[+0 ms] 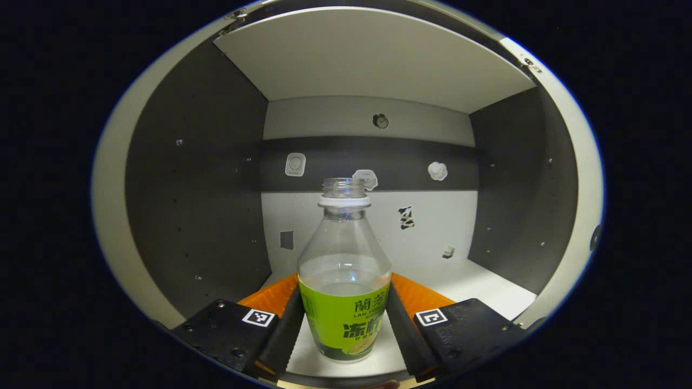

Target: Grasp the bottle in the cabinet with the left hand and place it on the coaster, then close the right door with the right hand and the left door with the left hand.

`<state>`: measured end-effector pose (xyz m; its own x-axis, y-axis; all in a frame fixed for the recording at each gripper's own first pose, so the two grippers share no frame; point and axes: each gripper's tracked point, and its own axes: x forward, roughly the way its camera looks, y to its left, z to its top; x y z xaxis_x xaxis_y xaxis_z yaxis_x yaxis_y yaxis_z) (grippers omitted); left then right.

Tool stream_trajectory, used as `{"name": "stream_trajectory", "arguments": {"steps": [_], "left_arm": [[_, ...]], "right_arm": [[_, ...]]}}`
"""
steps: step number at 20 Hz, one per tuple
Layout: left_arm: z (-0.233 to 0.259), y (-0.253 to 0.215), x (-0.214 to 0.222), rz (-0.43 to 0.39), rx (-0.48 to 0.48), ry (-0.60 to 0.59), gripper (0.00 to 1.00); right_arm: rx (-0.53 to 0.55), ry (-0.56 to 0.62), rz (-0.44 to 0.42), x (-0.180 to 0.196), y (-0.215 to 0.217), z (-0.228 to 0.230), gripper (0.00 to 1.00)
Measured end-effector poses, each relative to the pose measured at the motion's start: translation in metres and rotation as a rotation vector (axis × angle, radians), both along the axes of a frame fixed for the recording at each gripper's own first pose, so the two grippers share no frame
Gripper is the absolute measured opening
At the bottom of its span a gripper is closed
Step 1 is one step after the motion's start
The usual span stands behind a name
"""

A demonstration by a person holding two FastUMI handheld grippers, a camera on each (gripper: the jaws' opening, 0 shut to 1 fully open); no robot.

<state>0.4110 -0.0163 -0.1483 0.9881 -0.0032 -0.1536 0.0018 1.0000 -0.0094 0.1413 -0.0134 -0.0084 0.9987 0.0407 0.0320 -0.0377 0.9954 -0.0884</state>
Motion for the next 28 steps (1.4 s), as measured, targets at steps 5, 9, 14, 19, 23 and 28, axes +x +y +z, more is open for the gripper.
{"name": "stream_trajectory", "arguments": {"steps": [5, 9, 14, 19, 23, 28], "left_arm": [[0.038, -0.003, -0.080, -0.011, -0.018, -0.023, 0.80], [0.057, -0.004, -0.145, -0.012, -0.018, -0.018, 0.80], [0.079, -0.002, -0.210, 0.012, -0.032, -0.041, 0.80], [0.090, -0.005, -0.265, 0.020, -0.043, -0.060, 0.78], [0.070, -0.014, -0.307, 0.019, -0.028, -0.058, 0.79], [0.011, -0.032, -0.349, 0.013, -0.050, -0.008, 0.79]], "right_arm": [[0.019, 0.005, 0.068, -0.027, -0.008, 0.011, 0.98], [0.038, 0.013, 0.115, -0.055, -0.014, 0.015, 0.98], [0.053, 0.019, 0.170, -0.091, -0.018, 0.018, 1.00], [0.063, 0.025, 0.188, -0.116, -0.027, 0.019, 0.98], [0.067, 0.027, 0.200, -0.128, -0.030, 0.017, 0.98], [0.071, 0.038, 0.194, -0.126, -0.033, 0.006, 1.00]]}}
